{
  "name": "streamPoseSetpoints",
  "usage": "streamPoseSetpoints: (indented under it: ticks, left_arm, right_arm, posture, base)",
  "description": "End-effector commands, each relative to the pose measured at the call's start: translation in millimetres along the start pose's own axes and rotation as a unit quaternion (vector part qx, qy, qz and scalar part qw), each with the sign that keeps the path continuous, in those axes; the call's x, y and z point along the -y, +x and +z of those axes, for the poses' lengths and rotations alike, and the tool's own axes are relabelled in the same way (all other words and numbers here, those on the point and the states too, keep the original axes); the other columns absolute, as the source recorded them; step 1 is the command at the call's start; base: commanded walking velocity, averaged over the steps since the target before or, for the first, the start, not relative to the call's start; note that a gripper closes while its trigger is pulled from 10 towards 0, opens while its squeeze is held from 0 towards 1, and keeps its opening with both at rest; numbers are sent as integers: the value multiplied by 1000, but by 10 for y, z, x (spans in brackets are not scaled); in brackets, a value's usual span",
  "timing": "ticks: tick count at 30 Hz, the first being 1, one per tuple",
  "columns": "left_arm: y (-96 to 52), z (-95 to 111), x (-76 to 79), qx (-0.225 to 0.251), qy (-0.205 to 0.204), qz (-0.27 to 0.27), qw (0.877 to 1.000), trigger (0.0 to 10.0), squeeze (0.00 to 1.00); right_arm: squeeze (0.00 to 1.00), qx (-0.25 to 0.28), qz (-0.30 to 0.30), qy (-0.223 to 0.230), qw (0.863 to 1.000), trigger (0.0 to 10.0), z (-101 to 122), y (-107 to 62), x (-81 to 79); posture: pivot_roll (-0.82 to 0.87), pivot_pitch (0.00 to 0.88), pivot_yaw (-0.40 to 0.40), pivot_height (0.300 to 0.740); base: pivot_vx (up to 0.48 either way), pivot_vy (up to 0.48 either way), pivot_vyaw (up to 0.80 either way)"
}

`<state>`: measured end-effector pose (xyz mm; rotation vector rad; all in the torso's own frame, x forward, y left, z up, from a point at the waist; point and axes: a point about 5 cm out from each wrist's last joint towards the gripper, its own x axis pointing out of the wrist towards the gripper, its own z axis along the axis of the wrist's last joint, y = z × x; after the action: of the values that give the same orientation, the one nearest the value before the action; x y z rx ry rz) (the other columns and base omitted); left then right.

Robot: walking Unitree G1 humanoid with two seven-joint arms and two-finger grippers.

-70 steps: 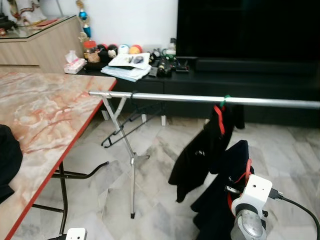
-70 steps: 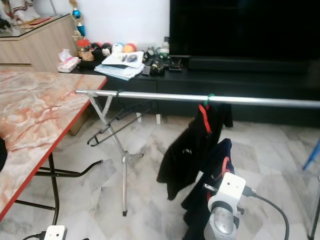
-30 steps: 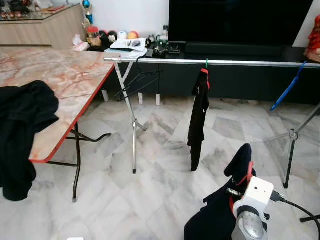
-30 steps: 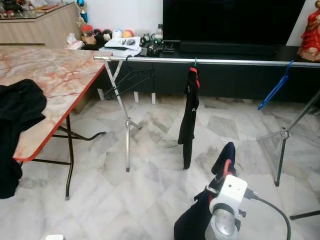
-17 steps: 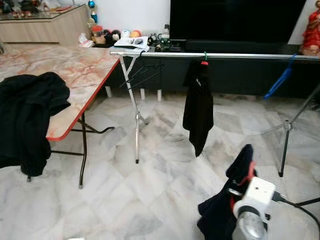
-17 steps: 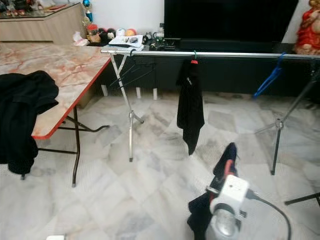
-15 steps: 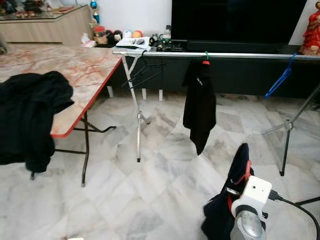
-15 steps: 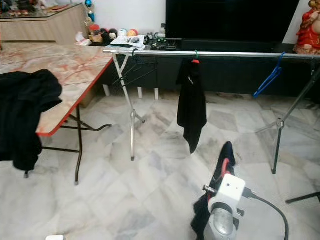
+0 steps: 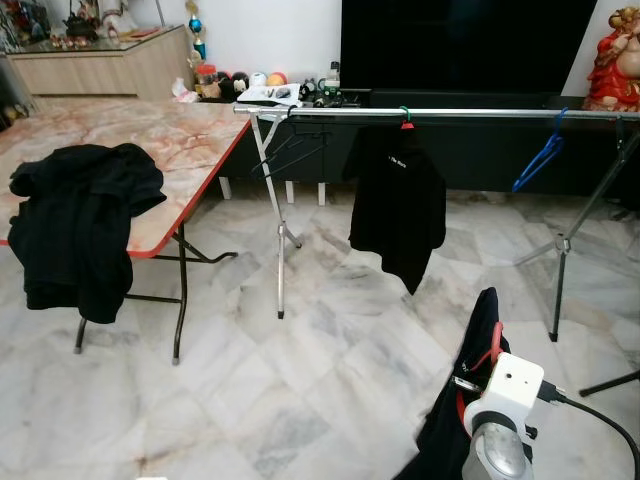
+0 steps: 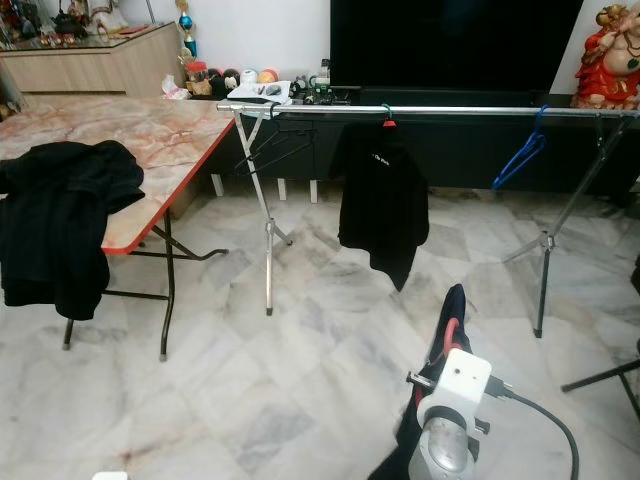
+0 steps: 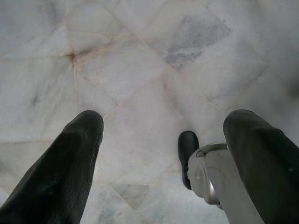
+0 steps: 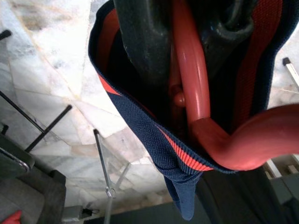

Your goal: Hang hanger

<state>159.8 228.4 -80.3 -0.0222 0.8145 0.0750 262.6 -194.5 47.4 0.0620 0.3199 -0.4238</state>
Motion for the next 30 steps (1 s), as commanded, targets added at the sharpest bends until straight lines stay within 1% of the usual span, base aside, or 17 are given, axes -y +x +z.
streamPoseSetpoints:
  ticks: [1, 5, 6, 8, 9, 11, 15, 20, 21, 22, 23, 24, 25, 26, 27, 29, 30]
  left_arm:
    - [3, 28, -22, 7, 1, 3, 1000, 10000, 0]
    - [12, 47, 6, 11, 9, -2, 1000, 10000, 0]
    - [21, 70, 34, 14, 27, -12, 999, 10000, 0]
    - [27, 90, 48, 18, 39, -19, 999, 10000, 0]
    - [37, 130, 54, 26, 46, -23, 998, 10000, 0]
    - [54, 235, 33, 45, 63, -32, 996, 10000, 0]
    - [69, 340, 15, 64, 79, -42, 994, 10000, 0]
    - [110, 710, 99, 138, 122, -83, 979, 10000, 0]
    - [112, 863, 188, 169, 155, -112, 967, 10000, 0]
    - [111, 904, 216, 178, 166, -120, 963, 10000, 0]
    - [103, 1003, 290, 196, 191, -143, 951, 10000, 0]
    - [103, 1003, 290, 196, 191, -143, 951, 10000, 0]
    - [93, 1070, 335, 208, 207, -157, 943, 10000, 0]
    - [60, 1238, 444, 231, 255, -196, 918, 10000, 0]
    - [41, 1299, 487, 238, 285, -213, 904, 10000, 0]
    - [25, 1339, 518, 242, 312, -226, 891, 10000, 0]
    - [5, 1334, 561, 232, 362, -253, 867, 10000, 0]
  right_arm:
    - [0, 12, 6, -4, 1000, 10000, 64, 11, -37]
    - [0, -28, 24, -49, 998, 10000, -53, 48, -47]
    - [0, -62, 42, -90, 993, 10000, -143, 97, -40]
    - [0, -80, 59, -130, 987, 10000, -187, 140, -29]
    - [0, -94, 76, -173, 978, 10000, -216, 177, -25]
    - [0, -90, 103, -205, 969, 10000, -186, 242, -43]
    - [0, -84, 123, -226, 963, 10000, -133, 305, -59]
    - [0, -84, 175, -263, 945, 10000, -58, 407, -109]
    - [0, -83, 210, -294, 929, 10000, -63, 404, -153]
    - [0, -84, 220, -301, 924, 10000, -65, 401, -166]
    - [0, -86, 241, -305, 917, 10000, -63, 396, -202]
    - [0, -86, 241, -305, 917, 10000, -63, 396, -202]
    - [0, -85, 260, -312, 910, 10000, -63, 390, -229]
    - [0, -80, 312, -351, 879, 10000, -67, 365, -299]
    - [0, -81, 335, -367, 864, 10000, -78, 354, -323]
    - [0, -83, 353, -378, 852, 10000, -89, 346, -338]
    - [0, -87, 381, -398, 830, 10000, -110, 339, -351]
  posture:
    - [41, 58, 62, 740]
    - [41, 63, 61, 740]
    - [38, 66, 63, 740]
    - [41, 68, 63, 740]
    - [44, 69, 62, 740]
    - [48, 70, 60, 740]
    - [52, 70, 60, 740]
    - [58, 73, 62, 740]
    - [62, 72, 60, 740]
    - [62, 72, 60, 740]
    - [66, 75, 60, 740]
    - [66, 75, 60, 740]
    - [66, 75, 60, 740]
    - [67, 74, 64, 740]
    - [67, 74, 64, 740]
    - [67, 74, 64, 740]
    - [73, 73, 60, 740]
  base:
    - [0, 0, 0]
    - [0, 0, 0]
    - [0, 0, 0]
    - [0, 0, 0]
    - [0, 0, 0]
    - [0, 0, 0]
    - [0, 0, 0]
    - [0, 0, 0]
    - [0, 0, 0]
    - [0, 0, 0]
    - [0, 0, 0]
    - [0, 0, 0]
    - [0, 0, 0]
    - [0, 0, 0]
    - [0, 0, 0]
    - [0, 0, 0]
    - [0, 0, 0]
